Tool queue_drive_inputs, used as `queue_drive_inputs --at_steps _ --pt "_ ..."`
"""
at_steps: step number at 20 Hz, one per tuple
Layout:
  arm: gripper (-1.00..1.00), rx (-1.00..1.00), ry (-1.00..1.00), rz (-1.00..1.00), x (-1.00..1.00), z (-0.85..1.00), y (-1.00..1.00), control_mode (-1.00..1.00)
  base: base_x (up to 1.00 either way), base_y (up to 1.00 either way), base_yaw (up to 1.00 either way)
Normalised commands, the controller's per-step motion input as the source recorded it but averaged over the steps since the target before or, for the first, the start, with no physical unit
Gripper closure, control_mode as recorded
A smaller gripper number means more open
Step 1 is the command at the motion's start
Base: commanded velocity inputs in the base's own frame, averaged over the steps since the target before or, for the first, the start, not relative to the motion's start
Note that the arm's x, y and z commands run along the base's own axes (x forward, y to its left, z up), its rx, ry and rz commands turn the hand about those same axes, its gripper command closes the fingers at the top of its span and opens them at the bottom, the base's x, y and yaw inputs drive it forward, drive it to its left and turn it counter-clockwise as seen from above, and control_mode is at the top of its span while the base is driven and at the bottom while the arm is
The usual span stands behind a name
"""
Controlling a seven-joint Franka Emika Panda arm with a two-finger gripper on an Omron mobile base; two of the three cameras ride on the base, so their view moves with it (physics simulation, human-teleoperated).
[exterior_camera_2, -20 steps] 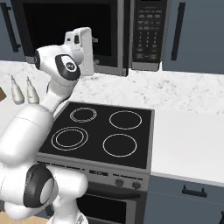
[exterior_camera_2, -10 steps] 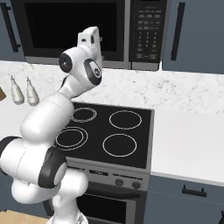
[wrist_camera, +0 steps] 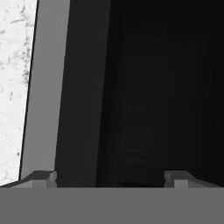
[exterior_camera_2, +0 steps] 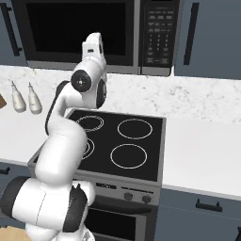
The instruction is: Pick the cucumber from the sink and place it in the bowl. Then pick the bowl and place it in the microwave. Then close the microwave door and press the start button.
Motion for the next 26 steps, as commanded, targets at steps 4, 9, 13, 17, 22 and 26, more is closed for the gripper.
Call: queue_drive_inputs --at_steps 4,9,13,17,22,26 --pt "-1.00 0.02 0.00 0.18 -1.00 0.75 0.02 -1.00 0.00 0.00 0.00" --pt "-1.00 0.00 0.04 0.20 -1.00 0.13 -0.53 -1.00 0.00 0.00 0.00" --pt "-1.00 0.01 0.04 0.15 -0.51 -0.58 -1.00 -1.00 0.00 0.00 0.00" --pt "-1.00 0.06 -0.04 0.03 0.29 -0.18 -0.89 -1.00 0.00 0.00 0.00" --pt "-1.00 0.01 0.00 -0.08 0.44 -0.04 -0.26 -1.00 0.00 0.00 0.00" --pt "1.00 0.00 0.02 -0.11 0.08 -0.14 0.00 -1.00 0.00 0.00 0.00"
